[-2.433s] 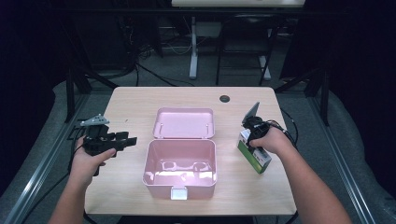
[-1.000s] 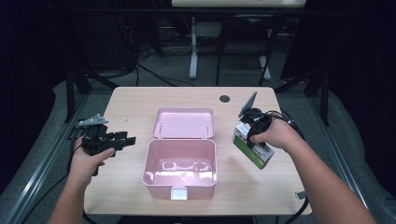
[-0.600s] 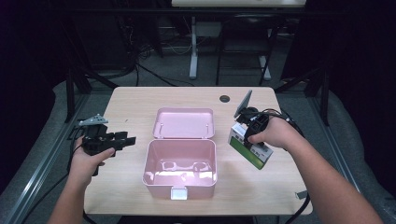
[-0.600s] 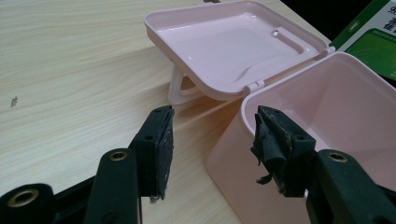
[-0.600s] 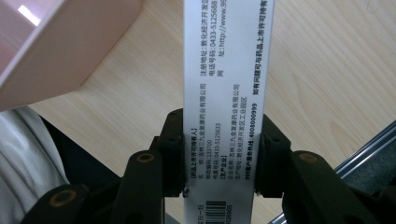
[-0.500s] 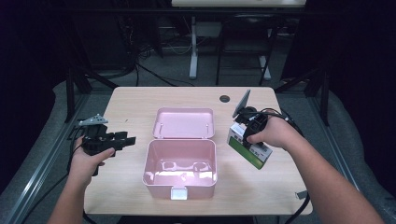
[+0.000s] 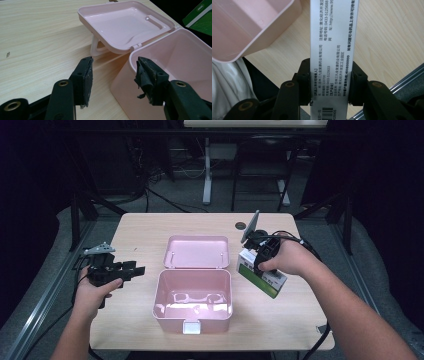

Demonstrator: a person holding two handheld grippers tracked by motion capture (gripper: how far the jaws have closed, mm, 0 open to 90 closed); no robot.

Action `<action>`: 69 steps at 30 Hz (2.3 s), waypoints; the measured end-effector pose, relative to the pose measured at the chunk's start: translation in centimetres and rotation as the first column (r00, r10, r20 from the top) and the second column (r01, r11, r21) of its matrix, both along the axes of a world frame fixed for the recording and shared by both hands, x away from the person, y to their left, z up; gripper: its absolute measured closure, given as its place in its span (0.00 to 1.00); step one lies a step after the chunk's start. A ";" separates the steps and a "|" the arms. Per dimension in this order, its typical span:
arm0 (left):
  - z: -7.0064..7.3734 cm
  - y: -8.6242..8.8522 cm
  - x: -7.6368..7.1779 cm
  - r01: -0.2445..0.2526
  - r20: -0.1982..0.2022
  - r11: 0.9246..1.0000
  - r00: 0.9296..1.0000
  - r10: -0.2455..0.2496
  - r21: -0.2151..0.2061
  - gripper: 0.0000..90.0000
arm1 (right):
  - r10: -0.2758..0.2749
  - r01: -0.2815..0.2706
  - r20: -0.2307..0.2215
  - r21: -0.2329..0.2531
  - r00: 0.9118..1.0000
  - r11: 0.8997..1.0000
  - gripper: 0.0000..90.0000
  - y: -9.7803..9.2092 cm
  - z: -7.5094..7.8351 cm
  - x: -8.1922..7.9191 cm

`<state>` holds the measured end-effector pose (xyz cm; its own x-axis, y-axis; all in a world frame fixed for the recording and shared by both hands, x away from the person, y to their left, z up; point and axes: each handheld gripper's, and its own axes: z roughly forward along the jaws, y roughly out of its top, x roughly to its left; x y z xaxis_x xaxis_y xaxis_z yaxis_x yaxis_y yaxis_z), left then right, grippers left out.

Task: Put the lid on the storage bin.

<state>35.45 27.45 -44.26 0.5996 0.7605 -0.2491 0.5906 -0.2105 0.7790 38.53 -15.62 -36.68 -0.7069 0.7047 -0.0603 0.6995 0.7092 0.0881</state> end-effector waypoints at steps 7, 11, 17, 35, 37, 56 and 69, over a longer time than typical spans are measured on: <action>0.0 0.1 0.0 -0.002 0.000 1.000 1.000 0.002 -0.003 0.52 | 0.035 -0.036 0.012 0.016 0.999 0.999 0.68 0.8 1.1 -0.5; 0.0 0.1 0.0 -0.001 0.000 1.000 1.000 0.001 -0.003 0.52 | 0.059 -0.059 0.015 0.015 0.998 0.998 0.68 1.5 1.5 -0.9; 0.0 0.1 0.0 -0.001 0.001 1.000 1.000 0.001 -0.004 0.52 | 0.113 -0.113 0.013 0.012 0.993 0.993 0.68 3.1 2.0 -1.4; 0.1 0.3 0.0 -0.004 0.005 1.000 1.000 0.004 -0.009 0.52 | 0.249 -0.249 0.008 0.013 0.968 0.968 0.68 8.3 2.3 -2.4; 0.1 0.4 0.0 -0.005 0.004 1.000 1.000 0.005 -0.011 0.52 | 0.258 -0.258 0.006 0.015 0.966 0.966 0.68 8.7 2.3 -2.4; 0.2 0.7 0.0 -0.007 0.001 1.000 1.000 0.007 -0.017 0.52 | 0.341 -0.341 0.002 0.023 0.940 0.940 0.68 11.7 2.6 -3.4; 0.2 0.7 0.0 -0.010 0.003 1.000 1.000 0.010 -0.017 0.52 | 0.516 -0.516 -0.003 0.022 0.857 0.856 0.68 13.8 2.3 -5.2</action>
<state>35.49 28.17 -44.11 0.5927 0.7622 -0.2602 0.5904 -0.1915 0.7840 33.33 -1.83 -34.39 -0.9699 0.2398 -0.0421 0.2346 0.9668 0.1015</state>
